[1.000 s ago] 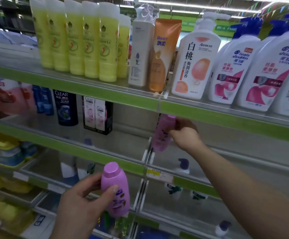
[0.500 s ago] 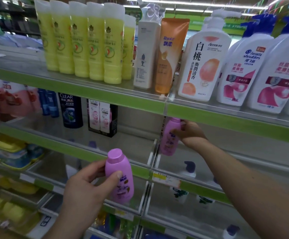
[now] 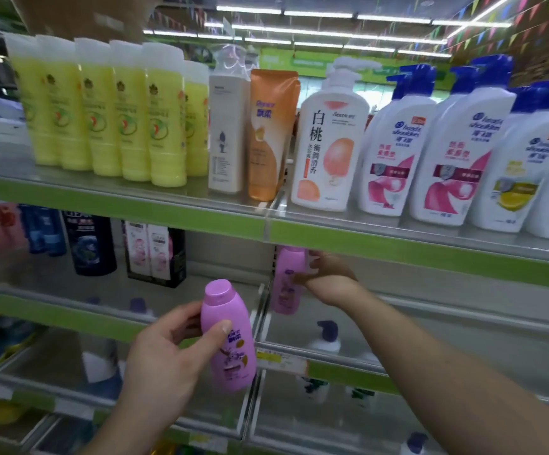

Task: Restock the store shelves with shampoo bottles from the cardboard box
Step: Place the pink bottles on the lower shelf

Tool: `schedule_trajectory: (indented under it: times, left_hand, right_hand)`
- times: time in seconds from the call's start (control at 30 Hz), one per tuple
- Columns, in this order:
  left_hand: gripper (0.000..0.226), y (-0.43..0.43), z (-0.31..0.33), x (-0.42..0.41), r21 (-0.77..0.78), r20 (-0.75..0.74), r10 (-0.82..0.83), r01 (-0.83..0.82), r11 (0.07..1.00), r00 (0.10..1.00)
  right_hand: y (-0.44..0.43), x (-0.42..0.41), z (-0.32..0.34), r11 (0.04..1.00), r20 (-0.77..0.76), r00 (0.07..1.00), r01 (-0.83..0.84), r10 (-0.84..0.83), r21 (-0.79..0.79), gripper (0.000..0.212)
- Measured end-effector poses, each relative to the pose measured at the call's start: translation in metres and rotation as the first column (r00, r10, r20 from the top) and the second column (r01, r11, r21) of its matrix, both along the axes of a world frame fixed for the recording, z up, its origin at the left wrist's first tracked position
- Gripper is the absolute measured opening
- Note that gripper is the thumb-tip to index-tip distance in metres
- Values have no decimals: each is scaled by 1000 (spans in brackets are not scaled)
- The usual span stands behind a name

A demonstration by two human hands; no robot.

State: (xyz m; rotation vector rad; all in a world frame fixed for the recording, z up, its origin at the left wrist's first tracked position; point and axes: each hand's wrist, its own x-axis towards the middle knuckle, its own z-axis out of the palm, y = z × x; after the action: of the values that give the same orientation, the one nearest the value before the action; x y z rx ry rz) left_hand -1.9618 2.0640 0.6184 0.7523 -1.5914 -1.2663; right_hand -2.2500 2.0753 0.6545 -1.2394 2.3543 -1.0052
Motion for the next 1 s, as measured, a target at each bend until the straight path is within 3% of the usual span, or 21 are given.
schedule_trajectory:
  times: [0.07, 0.13, 0.23, 0.33, 0.63, 1.0]
  left_hand:
    - [31, -2, 3, -10, 3, -3, -23, 23, 1000, 1000]
    - [29, -4, 7, -22, -10, -10, -47, 47, 999, 999]
    - [28, -9, 14, -43, -23, -11, -101, 101, 995, 995]
    - [27, -15, 19, -66, -45, 30, -151, 152, 987, 988]
    - [25, -25, 27, -110, -41, 84, -248, 252, 967, 965]
    - [10, -45, -8, -101, -11, 179, -28, 31, 999, 983]
  right_hand:
    - [17, 8, -3, 994, -17, 997, 77, -78, -84, 22]
    - [33, 17, -8, 979, -30, 998, 45, -52, -197, 22]
    - [51, 35, -14, 960, 172, 961, -179, 217, -214, 32]
    - [60, 44, -23, 930, 188, 916, -325, 355, -171, 50]
    - [68, 30, -36, 938, 185, 956, -165, 228, -304, 34]
    - [47, 10, -53, 979, 197, 978, -31, 71, -200, 19]
